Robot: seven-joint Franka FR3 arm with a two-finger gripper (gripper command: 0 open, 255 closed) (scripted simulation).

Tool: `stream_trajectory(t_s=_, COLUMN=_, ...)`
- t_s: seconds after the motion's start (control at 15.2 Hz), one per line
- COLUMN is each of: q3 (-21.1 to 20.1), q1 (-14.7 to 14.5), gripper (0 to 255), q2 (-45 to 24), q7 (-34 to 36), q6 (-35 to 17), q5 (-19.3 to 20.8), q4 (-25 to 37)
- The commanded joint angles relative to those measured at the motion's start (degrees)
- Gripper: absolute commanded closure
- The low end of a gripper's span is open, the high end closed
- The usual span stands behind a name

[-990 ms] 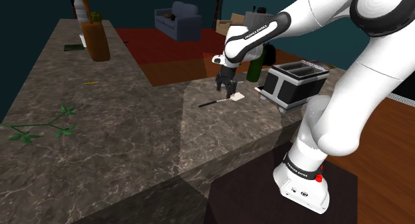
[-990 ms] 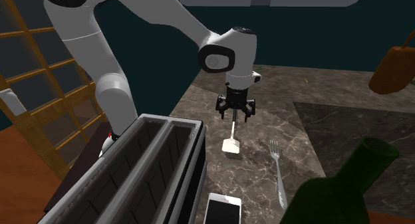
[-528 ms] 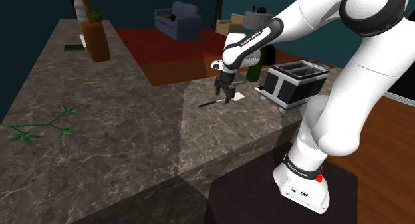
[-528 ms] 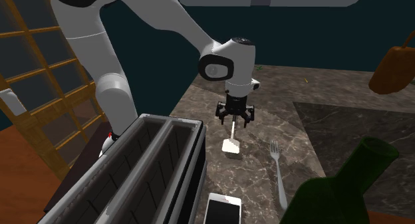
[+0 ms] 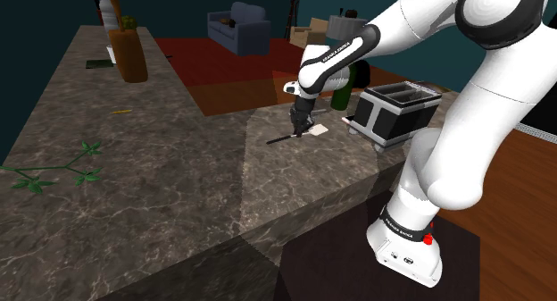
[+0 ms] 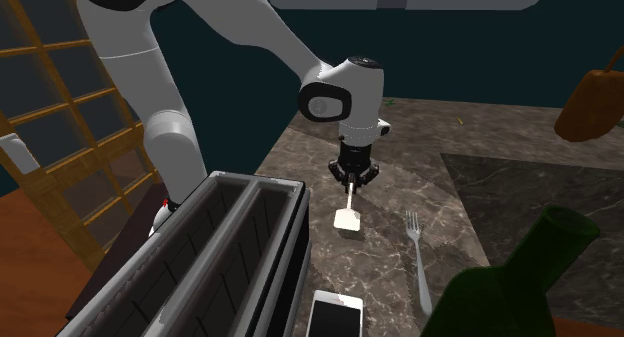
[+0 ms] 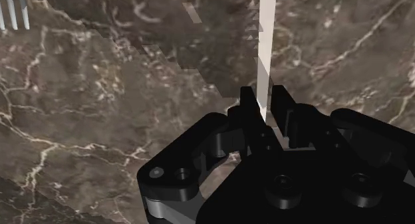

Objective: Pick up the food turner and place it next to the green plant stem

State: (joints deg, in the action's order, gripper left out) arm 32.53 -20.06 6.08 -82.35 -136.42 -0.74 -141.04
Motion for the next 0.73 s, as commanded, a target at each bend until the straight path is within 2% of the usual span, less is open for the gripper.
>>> stream_trajectory(t_s=0.0, q3=0.0, q1=0.0, gripper=255, q2=0.0, q7=0.0, q6=0.0, q5=0.0, q4=0.0)
stream_trajectory(t_s=0.4, q3=0.0, q1=0.0, gripper=255, q2=0.0, q7=0.0, q6=0.0, q5=0.0, q4=0.0)
stream_trajectory(t_s=0.66, q3=-0.4, q1=0.3, gripper=255, q2=2.5, q7=1.5, q6=3.3, q5=1.8, q4=1.2)
